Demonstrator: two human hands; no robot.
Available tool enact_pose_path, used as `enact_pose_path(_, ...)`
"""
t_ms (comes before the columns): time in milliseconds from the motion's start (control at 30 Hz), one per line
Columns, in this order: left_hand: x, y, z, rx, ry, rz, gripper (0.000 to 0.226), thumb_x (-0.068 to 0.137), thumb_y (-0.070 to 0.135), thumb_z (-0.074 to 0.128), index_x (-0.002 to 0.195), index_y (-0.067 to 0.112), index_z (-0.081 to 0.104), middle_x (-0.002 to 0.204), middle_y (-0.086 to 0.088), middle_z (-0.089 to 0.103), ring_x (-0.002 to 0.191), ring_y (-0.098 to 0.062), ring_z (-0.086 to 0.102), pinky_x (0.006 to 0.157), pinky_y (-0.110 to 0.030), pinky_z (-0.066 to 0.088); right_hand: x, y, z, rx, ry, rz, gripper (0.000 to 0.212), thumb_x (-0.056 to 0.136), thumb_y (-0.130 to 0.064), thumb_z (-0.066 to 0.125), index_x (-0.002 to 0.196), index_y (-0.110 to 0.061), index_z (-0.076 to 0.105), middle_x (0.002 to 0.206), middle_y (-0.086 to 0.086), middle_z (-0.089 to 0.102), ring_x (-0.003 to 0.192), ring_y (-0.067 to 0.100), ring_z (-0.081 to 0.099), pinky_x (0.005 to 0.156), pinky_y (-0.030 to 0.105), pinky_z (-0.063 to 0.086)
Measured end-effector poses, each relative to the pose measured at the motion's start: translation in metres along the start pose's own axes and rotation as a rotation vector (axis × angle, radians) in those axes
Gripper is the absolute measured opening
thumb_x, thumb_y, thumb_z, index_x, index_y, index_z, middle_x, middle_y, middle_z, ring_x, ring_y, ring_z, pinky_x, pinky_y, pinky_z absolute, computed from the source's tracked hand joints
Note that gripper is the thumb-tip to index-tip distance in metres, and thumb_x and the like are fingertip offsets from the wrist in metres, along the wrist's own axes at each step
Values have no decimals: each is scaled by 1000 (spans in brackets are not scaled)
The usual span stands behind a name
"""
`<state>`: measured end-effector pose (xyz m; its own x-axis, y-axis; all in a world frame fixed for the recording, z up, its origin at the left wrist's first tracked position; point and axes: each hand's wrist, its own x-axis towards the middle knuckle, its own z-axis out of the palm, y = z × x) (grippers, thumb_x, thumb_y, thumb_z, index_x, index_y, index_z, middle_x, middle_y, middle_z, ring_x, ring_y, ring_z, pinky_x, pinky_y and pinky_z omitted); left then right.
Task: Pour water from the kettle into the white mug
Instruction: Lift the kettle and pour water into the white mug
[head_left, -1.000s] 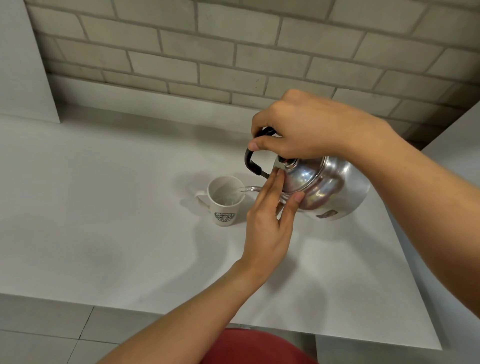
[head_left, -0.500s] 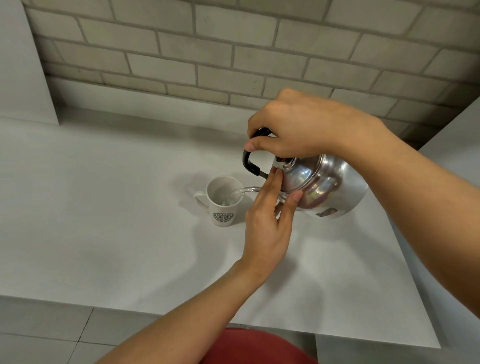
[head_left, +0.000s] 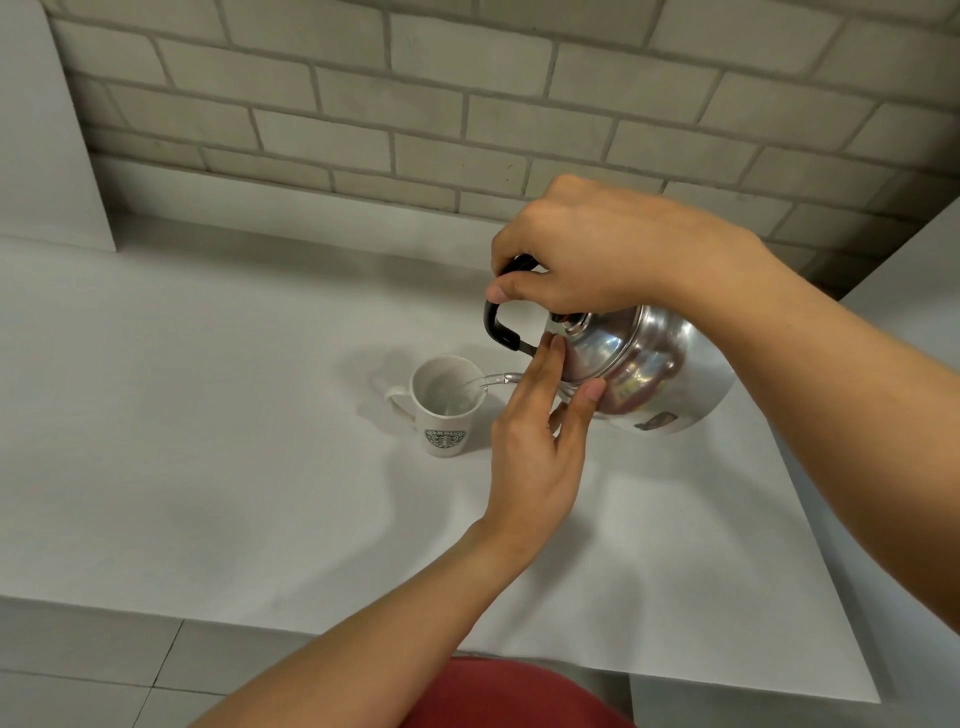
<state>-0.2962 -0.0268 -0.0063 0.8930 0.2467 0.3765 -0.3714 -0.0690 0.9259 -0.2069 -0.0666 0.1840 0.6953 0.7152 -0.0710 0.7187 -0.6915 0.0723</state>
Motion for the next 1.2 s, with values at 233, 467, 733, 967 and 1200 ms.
enact_pose_path(233,2,-2,0,-7,23,10,52,103,21,63,151,10,46,138,29,52,128,13,50,90,-4,47,4,-2,-1,-12,3,-13,32,99,-48,60,98,-21,77,62,-9,55,69,22,61,54,33,41)
enact_pose_path(467,2,-3,-4,11,20,-2,53,103,23,63,151,11,46,140,32,49,128,17,48,91,0,43,7,-1,2,1,0,-13,33,99,-50,60,99,-22,76,64,-8,58,73,23,63,57,37,48)
enact_pose_path(733,1,-5,-7,55,-15,8,52,103,20,63,150,7,47,144,-7,61,129,0,52,91,1,41,8,1,7,13,6,6,32,99,-51,59,101,-24,76,64,-8,56,72,22,62,59,39,52)
enact_pose_path(967,1,-12,-14,39,-104,-42,54,103,32,63,152,19,45,159,2,46,143,4,40,105,-31,53,-4,16,17,93,93,19,34,98,-56,58,103,-27,76,74,-4,68,73,17,61,66,44,55)
enact_pose_path(1200,4,-12,-28,213,-140,0,41,100,38,65,138,24,63,150,5,56,139,0,48,111,-36,48,-38,39,45,231,312,89,41,97,-56,56,108,-23,78,69,-6,70,62,8,59,65,35,50)
